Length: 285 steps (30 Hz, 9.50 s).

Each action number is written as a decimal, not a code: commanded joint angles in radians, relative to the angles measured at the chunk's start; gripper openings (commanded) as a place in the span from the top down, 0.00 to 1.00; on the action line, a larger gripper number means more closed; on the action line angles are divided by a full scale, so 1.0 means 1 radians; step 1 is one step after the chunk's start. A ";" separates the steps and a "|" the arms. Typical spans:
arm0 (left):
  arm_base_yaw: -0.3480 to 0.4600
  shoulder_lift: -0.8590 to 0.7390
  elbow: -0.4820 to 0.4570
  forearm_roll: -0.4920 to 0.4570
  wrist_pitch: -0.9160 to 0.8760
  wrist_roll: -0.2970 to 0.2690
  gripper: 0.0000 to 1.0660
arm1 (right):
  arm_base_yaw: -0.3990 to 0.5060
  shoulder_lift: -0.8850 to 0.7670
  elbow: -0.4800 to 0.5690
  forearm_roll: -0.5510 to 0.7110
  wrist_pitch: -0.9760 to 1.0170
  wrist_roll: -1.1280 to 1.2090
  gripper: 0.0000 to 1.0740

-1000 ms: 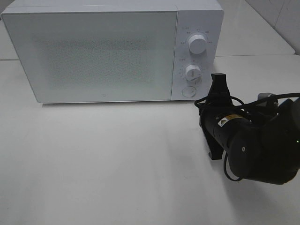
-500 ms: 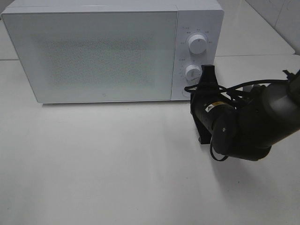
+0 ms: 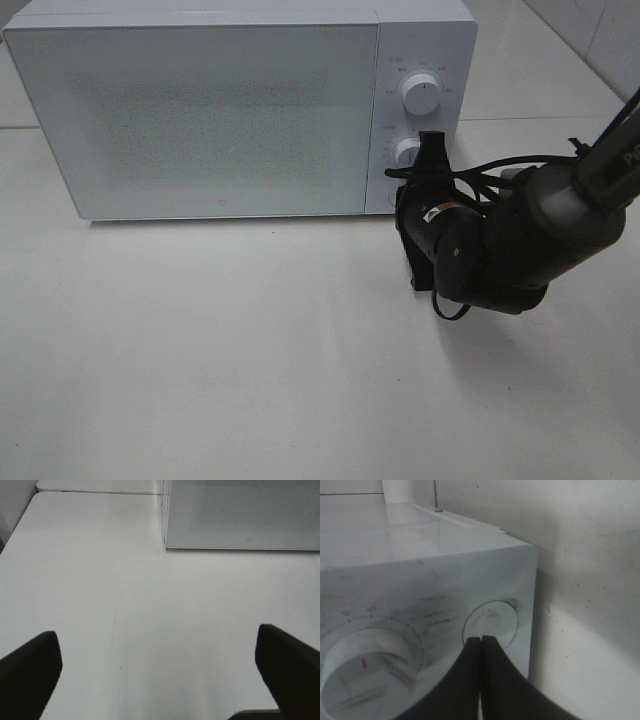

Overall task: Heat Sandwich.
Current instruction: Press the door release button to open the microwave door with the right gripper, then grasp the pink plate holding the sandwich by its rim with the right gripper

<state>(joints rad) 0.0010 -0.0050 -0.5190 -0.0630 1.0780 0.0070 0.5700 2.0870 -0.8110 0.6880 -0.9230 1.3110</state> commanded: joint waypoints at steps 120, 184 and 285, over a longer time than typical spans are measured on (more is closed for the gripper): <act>0.002 -0.005 0.004 -0.001 -0.003 -0.007 0.08 | -0.098 -0.395 0.150 -0.391 0.552 -0.246 0.99; 0.002 -0.005 0.004 -0.001 -0.003 -0.007 0.08 | -0.098 -0.574 -0.145 -0.532 1.730 -2.717 0.89; 0.002 -0.005 0.004 -0.001 -0.003 -0.007 0.08 | 0.053 0.037 -0.820 -0.737 1.345 -2.680 0.21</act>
<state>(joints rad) 0.0010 -0.0050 -0.5190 -0.0630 1.0780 0.0060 0.6210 2.1050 -1.6030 -0.0610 0.4150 -1.3590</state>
